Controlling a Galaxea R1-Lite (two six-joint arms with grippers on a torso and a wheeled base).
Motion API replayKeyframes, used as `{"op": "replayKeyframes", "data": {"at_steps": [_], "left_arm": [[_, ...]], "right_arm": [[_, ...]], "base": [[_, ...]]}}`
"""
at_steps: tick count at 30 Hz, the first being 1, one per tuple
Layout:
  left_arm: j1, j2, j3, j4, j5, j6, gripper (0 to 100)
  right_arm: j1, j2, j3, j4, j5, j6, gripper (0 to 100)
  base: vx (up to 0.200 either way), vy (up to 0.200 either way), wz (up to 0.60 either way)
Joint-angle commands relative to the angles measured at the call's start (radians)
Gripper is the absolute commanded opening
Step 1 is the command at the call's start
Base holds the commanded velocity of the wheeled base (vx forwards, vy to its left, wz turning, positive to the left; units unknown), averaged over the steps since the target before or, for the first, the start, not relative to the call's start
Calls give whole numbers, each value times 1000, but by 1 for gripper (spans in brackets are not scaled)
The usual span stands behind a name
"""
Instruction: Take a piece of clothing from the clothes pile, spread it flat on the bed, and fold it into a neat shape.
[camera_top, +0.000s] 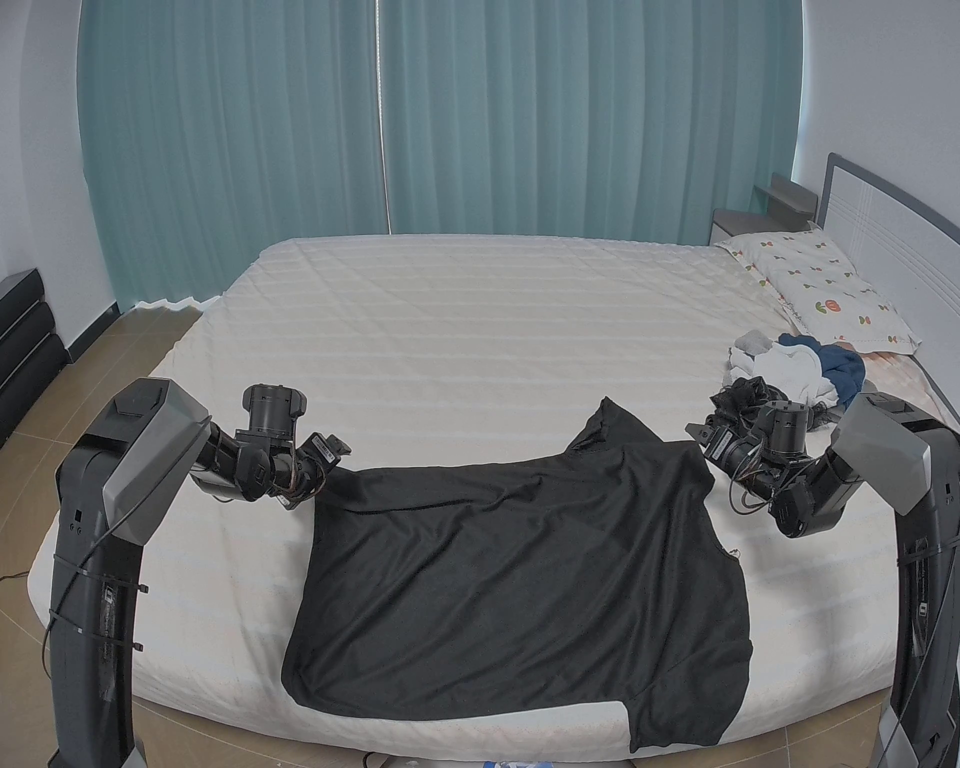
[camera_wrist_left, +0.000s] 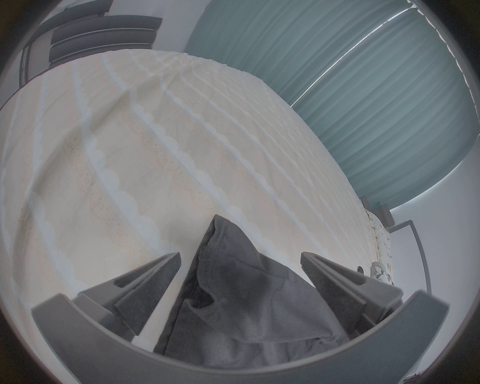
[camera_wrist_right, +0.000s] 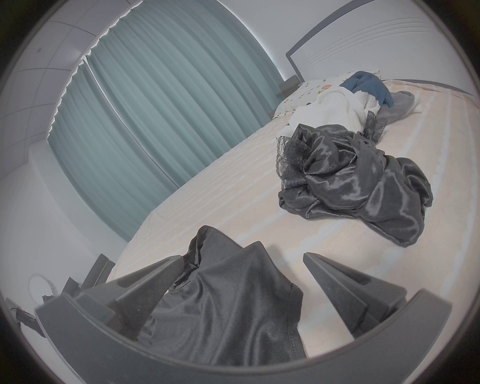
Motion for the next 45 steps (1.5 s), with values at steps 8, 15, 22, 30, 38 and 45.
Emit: {"op": "replayKeyframes", "data": {"at_steps": [8, 15, 22, 30, 38, 45], "left_arm": [[-4, 48, -61, 16, 20, -6, 0], [10, 44, -131, 7, 119, -127, 0], [35, 39, -136, 13, 117, -173, 0], [24, 21, -68, 14, 53, -121, 100], [19, 25, -56, 14, 10, -90, 100], [-1, 47, -67, 14, 10, -52, 100]], "right_arm": [[6, 57, -38, 4, 22, 0, 100], [8, 67, -32, 4, 45, 0, 100], [-3, 81, -35, 4, 68, -3, 100], [-3, 83, -22, -8, 69, -1, 100], [-1, 84, -27, -8, 69, -1, 100], [3, 87, -32, -8, 69, -1, 100]], "base": [[0, 0, 0], [0, 0, 0], [0, 0, 0], [0, 0, 0], [0, 0, 0], [0, 0, 0]]}}
